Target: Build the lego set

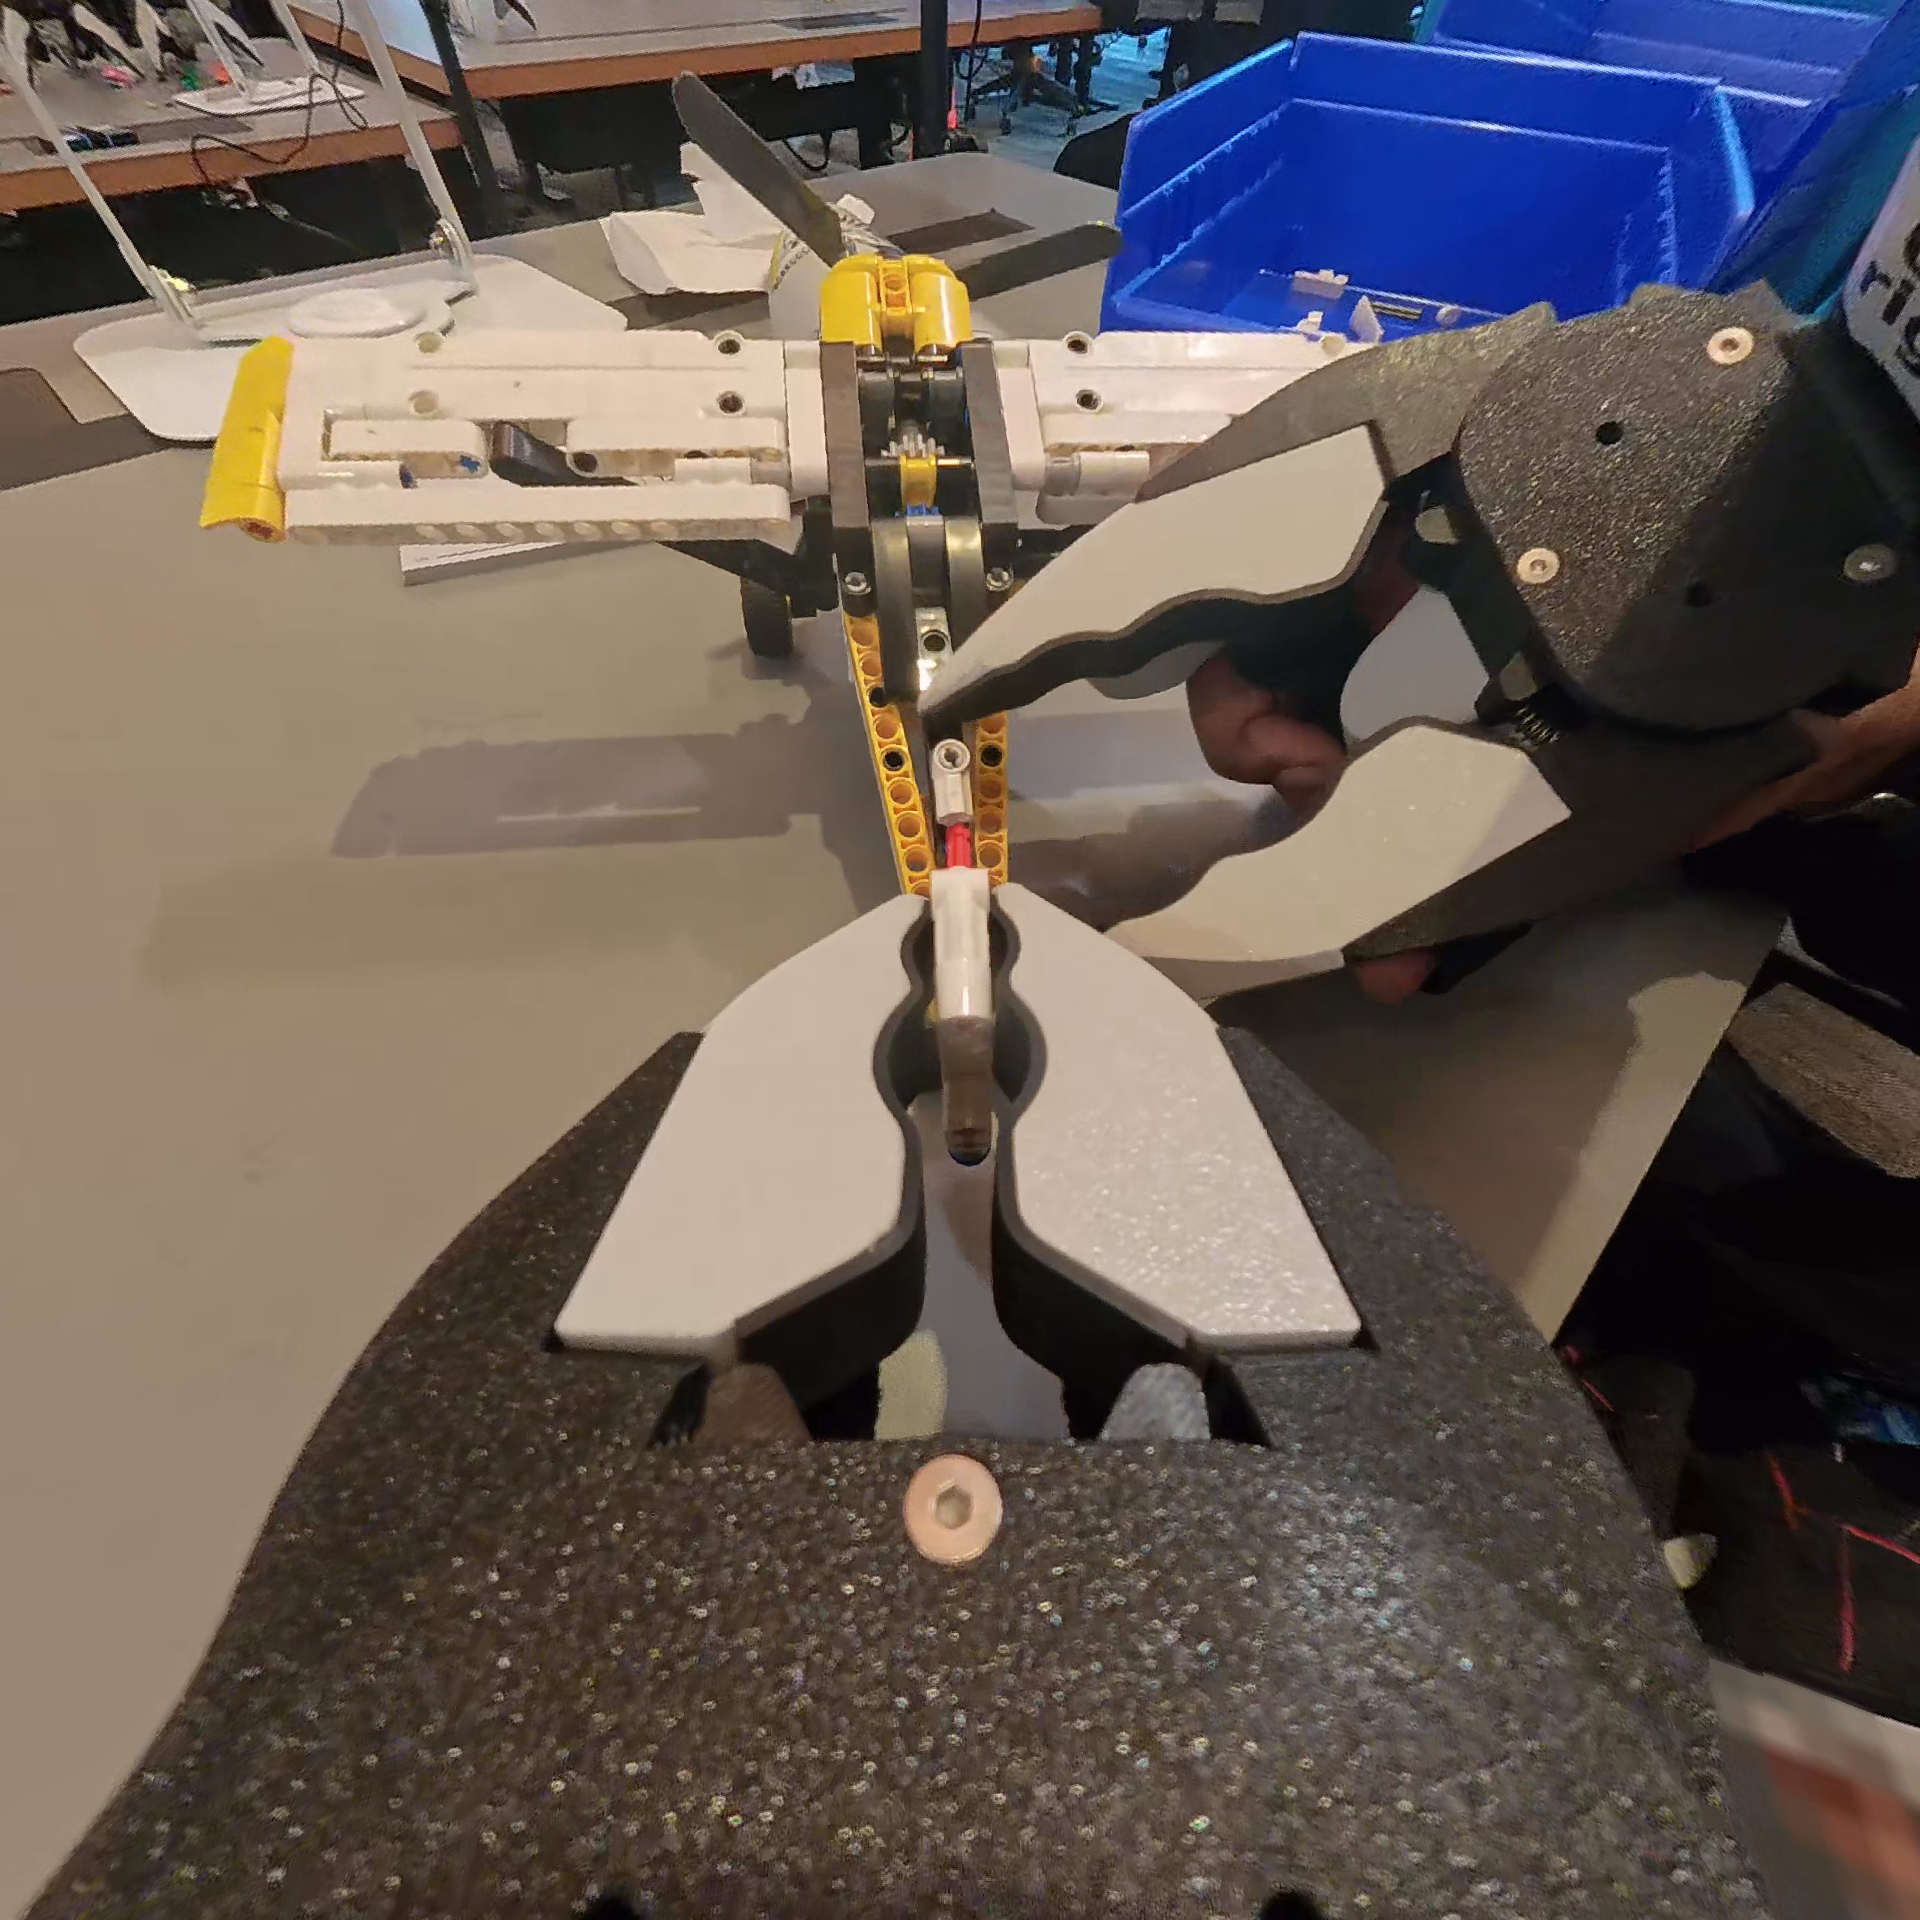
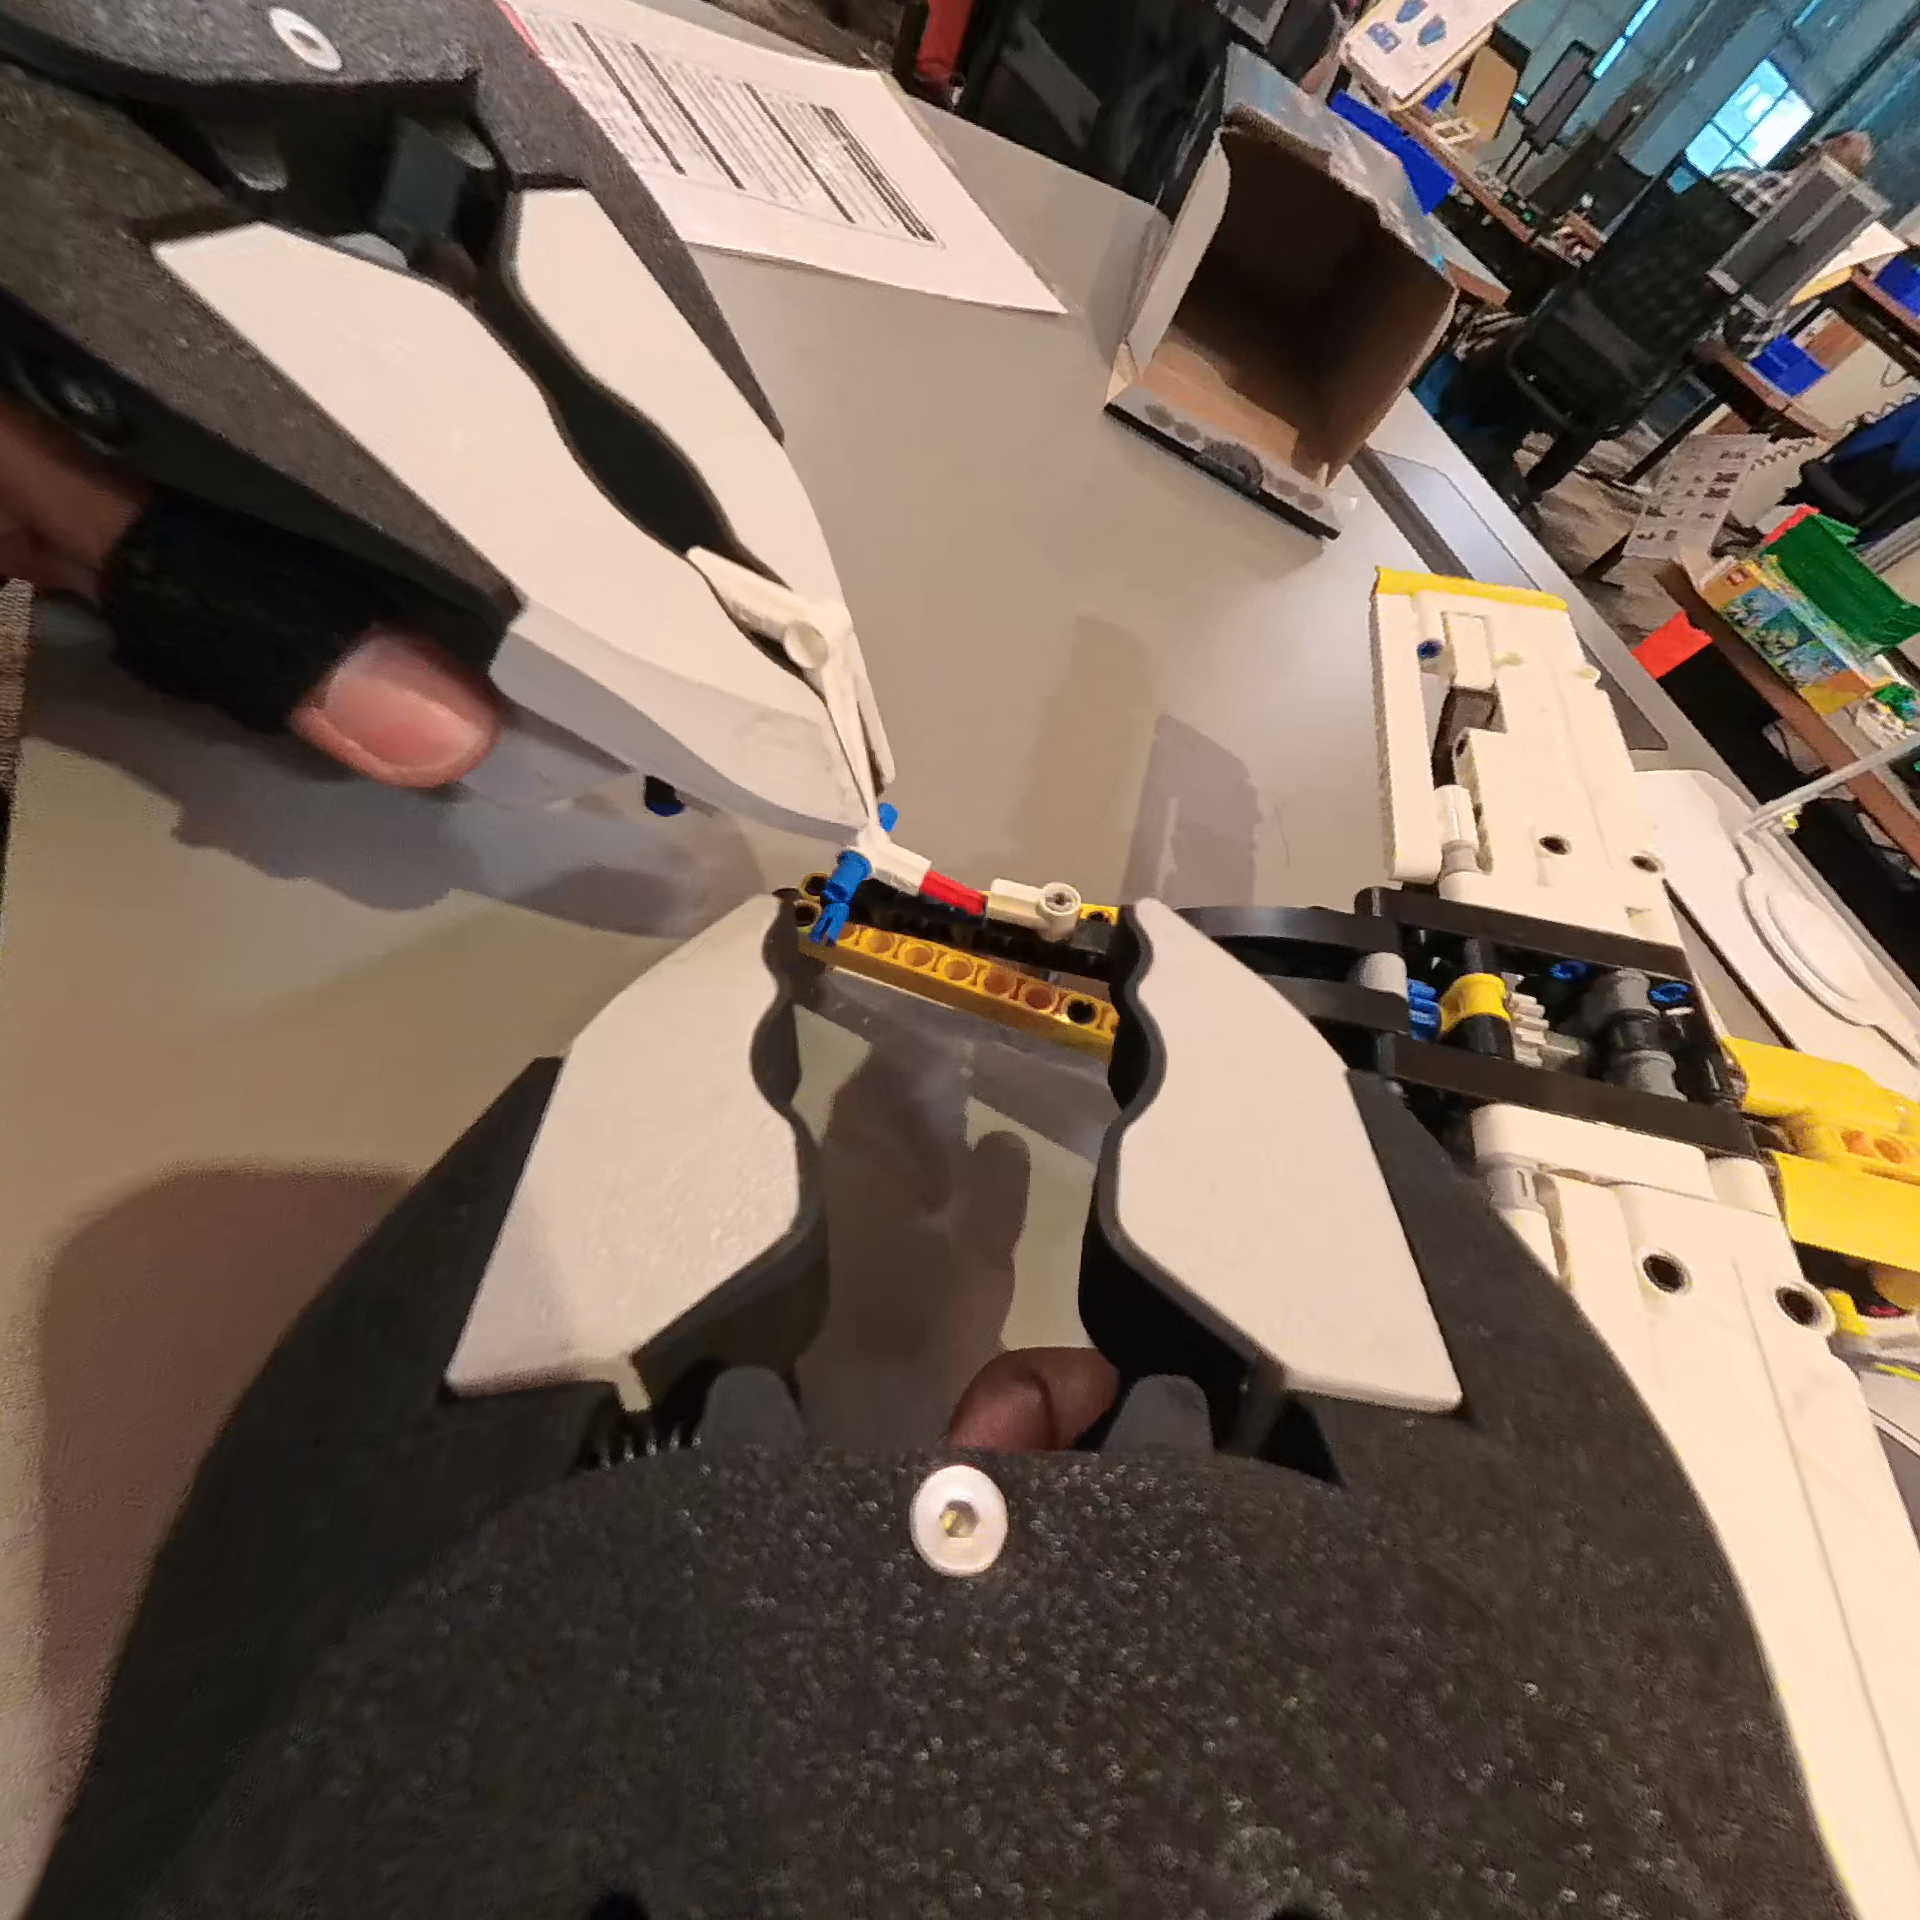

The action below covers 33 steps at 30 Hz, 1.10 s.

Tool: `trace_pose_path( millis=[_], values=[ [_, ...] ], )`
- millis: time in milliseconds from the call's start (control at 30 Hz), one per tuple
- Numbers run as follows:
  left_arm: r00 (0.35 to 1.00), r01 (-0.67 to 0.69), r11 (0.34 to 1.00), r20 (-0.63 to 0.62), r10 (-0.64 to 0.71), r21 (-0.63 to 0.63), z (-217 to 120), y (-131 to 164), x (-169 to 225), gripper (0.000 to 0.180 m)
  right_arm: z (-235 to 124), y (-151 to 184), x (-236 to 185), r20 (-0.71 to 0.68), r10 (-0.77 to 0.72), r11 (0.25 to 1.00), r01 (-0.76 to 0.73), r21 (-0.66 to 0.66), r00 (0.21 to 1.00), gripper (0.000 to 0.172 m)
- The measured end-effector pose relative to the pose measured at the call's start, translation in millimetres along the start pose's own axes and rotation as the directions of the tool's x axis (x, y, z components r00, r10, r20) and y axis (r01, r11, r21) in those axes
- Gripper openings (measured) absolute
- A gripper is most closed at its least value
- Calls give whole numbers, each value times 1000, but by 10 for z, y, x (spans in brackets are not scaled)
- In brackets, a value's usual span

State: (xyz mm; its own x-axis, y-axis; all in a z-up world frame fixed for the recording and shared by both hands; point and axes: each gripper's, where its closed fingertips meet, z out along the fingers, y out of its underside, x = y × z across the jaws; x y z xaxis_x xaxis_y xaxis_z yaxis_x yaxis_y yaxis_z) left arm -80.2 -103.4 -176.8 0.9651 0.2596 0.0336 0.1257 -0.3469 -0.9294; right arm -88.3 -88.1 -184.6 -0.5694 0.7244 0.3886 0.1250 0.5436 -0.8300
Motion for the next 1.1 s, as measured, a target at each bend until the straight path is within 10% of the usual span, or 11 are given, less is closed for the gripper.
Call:
trace_pose_path(
  millis=[1100],
  values=[
    [1000,-22,995,-7,21,-94,128,82,25,8,16,16,-61,48,-26,1000,26,8,998,62]
  ],
)
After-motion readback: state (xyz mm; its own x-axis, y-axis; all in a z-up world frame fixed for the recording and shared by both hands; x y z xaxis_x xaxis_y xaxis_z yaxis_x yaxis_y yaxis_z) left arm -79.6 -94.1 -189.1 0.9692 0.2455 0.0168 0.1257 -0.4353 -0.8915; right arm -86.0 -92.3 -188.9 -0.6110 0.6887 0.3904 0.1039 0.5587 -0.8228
